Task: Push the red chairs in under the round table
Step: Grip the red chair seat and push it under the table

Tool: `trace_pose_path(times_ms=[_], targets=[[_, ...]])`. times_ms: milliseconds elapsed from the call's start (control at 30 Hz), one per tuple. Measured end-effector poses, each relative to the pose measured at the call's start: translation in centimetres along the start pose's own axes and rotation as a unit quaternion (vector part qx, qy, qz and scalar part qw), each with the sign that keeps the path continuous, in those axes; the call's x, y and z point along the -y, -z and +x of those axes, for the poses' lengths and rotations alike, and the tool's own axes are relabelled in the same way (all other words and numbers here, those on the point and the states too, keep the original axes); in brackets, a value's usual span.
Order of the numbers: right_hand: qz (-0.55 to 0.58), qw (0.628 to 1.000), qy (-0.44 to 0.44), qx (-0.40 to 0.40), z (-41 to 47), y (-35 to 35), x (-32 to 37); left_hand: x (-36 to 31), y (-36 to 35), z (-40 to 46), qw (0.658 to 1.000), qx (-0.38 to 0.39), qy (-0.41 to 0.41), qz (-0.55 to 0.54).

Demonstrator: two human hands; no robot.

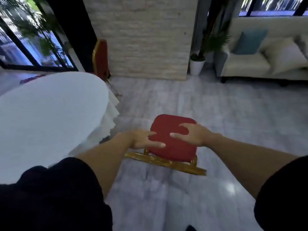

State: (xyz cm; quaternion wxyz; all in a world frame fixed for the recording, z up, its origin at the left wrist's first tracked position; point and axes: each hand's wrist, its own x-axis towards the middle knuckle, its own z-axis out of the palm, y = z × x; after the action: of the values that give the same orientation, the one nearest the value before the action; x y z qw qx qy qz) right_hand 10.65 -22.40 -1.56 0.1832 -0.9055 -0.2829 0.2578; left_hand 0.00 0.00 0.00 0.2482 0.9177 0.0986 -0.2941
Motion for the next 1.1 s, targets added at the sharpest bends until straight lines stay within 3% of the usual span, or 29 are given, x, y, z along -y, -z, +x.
trace_pose_path(times_ms=[100, 233, 333, 633, 1100], targets=[[0.021, 0.998, -0.015, 0.049, -1.7, -4.4, -0.6, 1.1, -3.5, 0.4, 0.995, 0.094, -0.028, 0.003], [0.014, 0.999, -0.020, 0.044, -4.0, -10.7, -1.8, 3.1, -7.8, 1.4, 0.994, -0.005, -0.057, 0.098], [-0.033, 0.999, -0.016, 0.000, -3.9, -11.9, -1.7, 3.6, -7.6, 1.9, 0.988, 0.001, -0.073, 0.132], [-0.080, 0.997, -0.008, 0.015, -3.0, -12.4, -2.5, 4.5, -8.5, 3.1, 0.979, -0.018, -0.083, 0.187], [-0.170, 0.969, 0.151, 0.100, 0.9, -6.0, -9.4, -1.9, -12.9, 3.8, 0.991, -0.095, 0.033, 0.085]])
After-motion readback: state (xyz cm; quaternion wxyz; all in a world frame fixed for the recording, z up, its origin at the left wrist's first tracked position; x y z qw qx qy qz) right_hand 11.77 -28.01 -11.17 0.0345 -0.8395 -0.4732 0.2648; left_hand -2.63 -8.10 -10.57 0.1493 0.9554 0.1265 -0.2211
